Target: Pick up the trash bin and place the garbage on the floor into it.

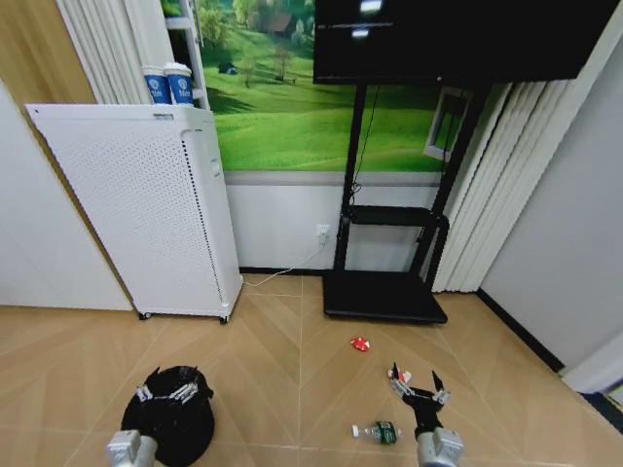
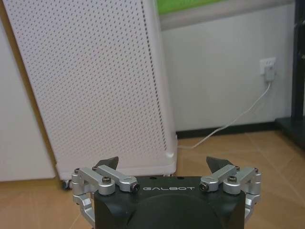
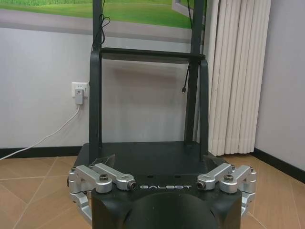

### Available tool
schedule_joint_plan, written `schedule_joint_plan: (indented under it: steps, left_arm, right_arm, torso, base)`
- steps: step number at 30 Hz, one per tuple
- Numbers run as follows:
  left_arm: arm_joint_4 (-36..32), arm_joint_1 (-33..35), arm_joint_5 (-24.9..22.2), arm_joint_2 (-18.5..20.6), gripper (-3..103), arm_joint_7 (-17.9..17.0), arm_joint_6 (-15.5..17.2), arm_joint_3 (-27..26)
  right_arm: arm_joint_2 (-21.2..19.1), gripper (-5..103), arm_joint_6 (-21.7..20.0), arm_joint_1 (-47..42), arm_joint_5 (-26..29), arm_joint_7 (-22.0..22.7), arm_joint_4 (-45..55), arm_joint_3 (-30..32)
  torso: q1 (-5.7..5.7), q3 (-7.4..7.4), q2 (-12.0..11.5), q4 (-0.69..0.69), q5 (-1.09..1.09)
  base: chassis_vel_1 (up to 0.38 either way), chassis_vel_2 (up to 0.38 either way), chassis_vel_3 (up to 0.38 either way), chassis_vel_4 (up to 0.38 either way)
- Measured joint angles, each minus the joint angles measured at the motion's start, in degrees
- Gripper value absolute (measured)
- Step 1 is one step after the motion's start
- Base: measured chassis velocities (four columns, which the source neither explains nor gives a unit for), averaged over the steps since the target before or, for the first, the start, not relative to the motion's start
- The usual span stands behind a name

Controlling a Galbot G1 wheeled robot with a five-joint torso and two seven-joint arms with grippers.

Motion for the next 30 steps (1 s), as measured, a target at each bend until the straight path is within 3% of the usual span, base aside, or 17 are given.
schedule_joint_plan:
  steps: [2, 3, 4, 6, 7, 10, 11, 12, 15, 16, 18, 19, 22, 30]
  left_arm:
    - [-5.55, 7.01, -6.22, 1.01, 100, -3.22, 7.53, -4.86]
    - [-5.55, 7.01, -6.22, 1.01, 100, -3.22, 7.53, -4.86]
    - [-7.87, 11.27, -11.2, 1.4, 100, -3.92, 11.18, -9.39]
    - [-8.94, 15.13, -17.24, 1.99, 100, -4.38, 13.75, -14.01]
    - [-8.94, 15.13, -17.24, 1.99, 100, -4.38, 13.75, -14.01]
    - [-7.26, 19.48, -30.86, 2.83, 100, -6.1, 15.8, -21.06]
    - [-7.26, 19.48, -30.86, 2.83, 100, -6.1, 15.8, -21.06]
    - [-7.07, 19.78, -34.9, 2.82, 100, -6.71, 16.24, -21.94]
    - [-5.97, 18.42, -46.89, 2.0, 100, -11.84, 19.17, -23.0]
    - [-5.97, 18.42, -46.89, 2.0, 100, -11.84, 19.17, -23.0]
    - [-3.9, 15.13, -54.25, 1.72, 100, -16.84, 22.37, -23.16]
    - [-3.9, 15.13, -54.25, 1.72, 100, -16.84, 22.37, -23.16]
    - [-0.82, 9.9, -60.45, 3.59, 101, -21.89, 26.77, -22.47]
    - [1.83, 1.21, -63.78, 8.55, 100, -28.18, 30.02, -18.87]
  right_arm:
    - [-0.02, 100, 0.28, 0.36, 0.29, 0.06, -0.51, 0.26]
    - [-0.02, 100, 0.28, 0.36, 0.29, 0.06, -0.51, 0.26]
    - [-0.25, 100, 0.84, 0.78, 0.44, 0.22, -1.27, 0.4]
    - [-0.57, 100, 1.35, 1.55, 0.64, 0.51, -2.25, 0.58]
    - [-0.57, 100, 1.35, 1.55, 0.64, 0.51, -2.25, 0.58]
    - [-0.94, 100, 1.55, 3.94, 1.61, 0.99, -4.06, 0.68]
    - [-0.94, 100, 1.55, 3.94, 1.61, 0.99, -4.06, 0.68]
    - [-1.1, 100, 1.52, 4.64, 1.94, 1.05, -4.37, 0.62]
    - [-1.77, 100, 1.33, 6.05, 2.58, 1.11, -5.2, 0.28]
    - [-1.77, 100, 1.33, 6.05, 2.58, 1.11, -5.2, 0.28]
    - [-2.41, 100, 1.21, 6.55, 3.04, 1.12, -5.63, 0.14]
    - [-2.41, 100, 1.21, 6.55, 3.04, 1.12, -5.63, 0.14]
    - [-3.11, 100, 1.25, 6.64, 3.33, 1.1, -6.06, 0.02]
    - [-3.83, 100, 1.44, 5.92, 3.94, 1.09, -5.78, 0.54]
  torso:
    - [0.0, -0.01, 0.0, 0.04, 0.02]
    - [0.0, -0.01, 0.0, 0.04, 0.02]
    - [-0.01, 0.0, 0.03, 0.04, 0.03]
    - [-0.01, 0.02, 0.08, 0.03, 0.03]
    - [-0.01, 0.02, 0.08, 0.03, 0.03]
    - [-0.01, 0.11, 0.18, 0.02, 0.01]
    - [-0.01, 0.11, 0.18, 0.02, 0.01]
    - [-0.01, 0.13, 0.2, 0.02, 0.01]
    - [-0.01, 0.18, 0.26, 0.02, 0.02]
    - [-0.01, 0.18, 0.26, 0.02, 0.02]
    - [-0.01, 0.21, 0.31, 0.03, 0.01]
    - [-0.01, 0.21, 0.31, 0.03, 0.01]
    - [-0.01, 0.26, 0.36, 0.01, 0.01]
    - [-0.01, 0.31, 0.43, 0.0, 0.02]
  base:
    - [0.0, 0.0, 0.0, 0.0]
    - [0.0, 0.0, 0.0, 0.0]
    - [0.0, 0.0, 0.0, 0.0]
    - [0.0, 0.0, 0.0, 0.0]
    - [0.0, 0.0, 0.0, 0.0]
    - [0.0, 0.0, 0.0, 0.0]
    - [0.0, 0.0, 0.0, 0.0]
    - [0.0, 0.0, 0.0, 0.0]
    - [0.0, 0.0, 0.0, 0.0]
    - [0.0, 0.0, 0.0, 0.0]
    - [0.0, 0.0, 0.0, 0.0]
    - [0.0, 0.0, 0.0, 0.0]
    - [0.0, 0.0, 0.0, 0.0]
    - [0.0, 0.0, 0.0, 0.0]
